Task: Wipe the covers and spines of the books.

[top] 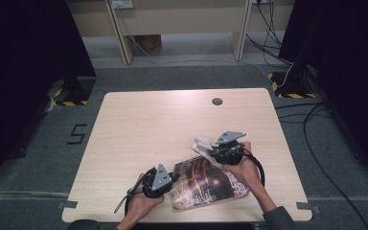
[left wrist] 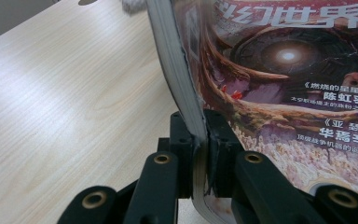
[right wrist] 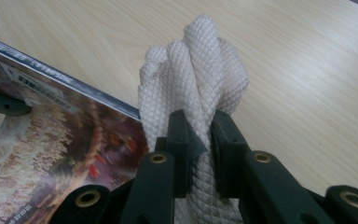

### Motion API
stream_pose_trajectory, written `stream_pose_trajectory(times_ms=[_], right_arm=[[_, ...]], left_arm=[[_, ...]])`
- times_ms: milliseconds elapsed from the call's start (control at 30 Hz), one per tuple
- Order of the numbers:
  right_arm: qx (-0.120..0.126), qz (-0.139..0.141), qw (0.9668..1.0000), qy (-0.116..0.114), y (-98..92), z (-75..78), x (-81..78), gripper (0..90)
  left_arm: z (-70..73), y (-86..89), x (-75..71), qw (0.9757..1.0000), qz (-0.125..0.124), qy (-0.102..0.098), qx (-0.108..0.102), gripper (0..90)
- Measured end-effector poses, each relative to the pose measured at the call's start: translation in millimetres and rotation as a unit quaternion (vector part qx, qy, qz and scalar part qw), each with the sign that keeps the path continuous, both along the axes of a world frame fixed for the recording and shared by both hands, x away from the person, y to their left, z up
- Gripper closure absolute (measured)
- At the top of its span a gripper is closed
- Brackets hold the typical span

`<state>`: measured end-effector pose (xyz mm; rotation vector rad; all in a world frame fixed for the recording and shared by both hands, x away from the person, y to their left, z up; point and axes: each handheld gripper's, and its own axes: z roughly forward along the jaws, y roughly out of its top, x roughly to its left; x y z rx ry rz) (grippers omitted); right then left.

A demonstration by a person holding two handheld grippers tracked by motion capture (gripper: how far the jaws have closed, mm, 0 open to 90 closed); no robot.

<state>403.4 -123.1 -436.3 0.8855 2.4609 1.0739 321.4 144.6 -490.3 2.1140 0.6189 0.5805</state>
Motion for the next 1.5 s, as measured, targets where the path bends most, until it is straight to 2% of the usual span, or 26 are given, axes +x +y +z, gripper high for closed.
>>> stream_pose_trajectory(times_ms=[100,367,400,467,500,533,600,767,867,933,1100,1200,1233,1433,1500], right_arm=[[-0.009,0.008,0.9999,-0.005,7.5,0.8,-1.6,79.8],[0.016,0.041,0.9990,-0.002,28.9,8.6,-11.6,79.7],[0.016,0.054,0.9984,-0.008,38.0,12.5,-16.9,79.6],[0.025,0.062,0.9977,-0.010,44.1,14.6,-21.0,79.5],[0.025,0.067,0.9973,-0.014,47.2,15.4,-22.8,79.5],[0.014,0.066,0.9976,-0.018,49.6,16.5,-24.7,79.6],[0.008,0.068,0.9974,-0.023,50.6,16.8,-24.9,79.6],[-0.007,0.041,0.9990,-0.018,36.8,13.4,-15.9,79.9],[-0.003,0.039,0.9991,-0.016,36.3,13.3,-17.4,80.1],[-0.009,0.045,0.9988,-0.019,39.0,14.7,-19.0,80.1],[0.006,0.086,0.9959,-0.028,66.1,25.3,-36.3,79.8],[0.006,0.099,0.9945,-0.033,75.7,29.9,-41.3,79.8],[0.002,0.103,0.9939,-0.039,77.1,30.5,-41.8,79.8],[0.006,0.107,0.9938,-0.031,78.2,31.3,-44.5,79.7],[0.003,0.112,0.9931,-0.036,78.2,31.2,-43.1,79.8]], left_arm=[[-0.5,-0.2,0.6,1.0000,0.001,0.001,-0.001,82.4],[-0.3,-0.8,0.0,1.0000,0.004,-0.002,0.004,81.8],[0.0,-1.0,0.1,1.0000,0.004,-0.002,0.005,81.7],[-0.2,-1.0,-0.2,1.0000,0.004,-0.003,0.006,81.7],[-0.4,-0.8,-0.1,1.0000,0.004,-0.003,0.005,81.6],[-0.3,-0.6,0.1,1.0000,0.003,-0.003,0.006,81.5],[-0.1,-0.8,0.1,1.0000,0.003,-0.002,0.005,81.5],[0.9,-1.0,-0.6,1.0000,0.001,-0.006,0.006,81.5],[1.0,-1.5,-1.1,0.9999,0.002,-0.007,0.007,81.5],[1.0,-1.3,-1.0,1.0000,0.002,-0.006,0.005,81.5],[1.2,-2.4,-1.7,0.9999,0.005,-0.009,0.009,81.4],[1.8,-2.4,-1.9,0.9999,0.005,-0.008,0.009,81.3],[1.6,-2.2,-1.9,0.9999,0.005,-0.008,0.009,81.3],[1.3,-2.3,-1.8,0.9999,0.004,-0.008,0.009,81.4],[1.4,-2.3,-1.9,0.9999,0.004,-0.008,0.009,81.3]])
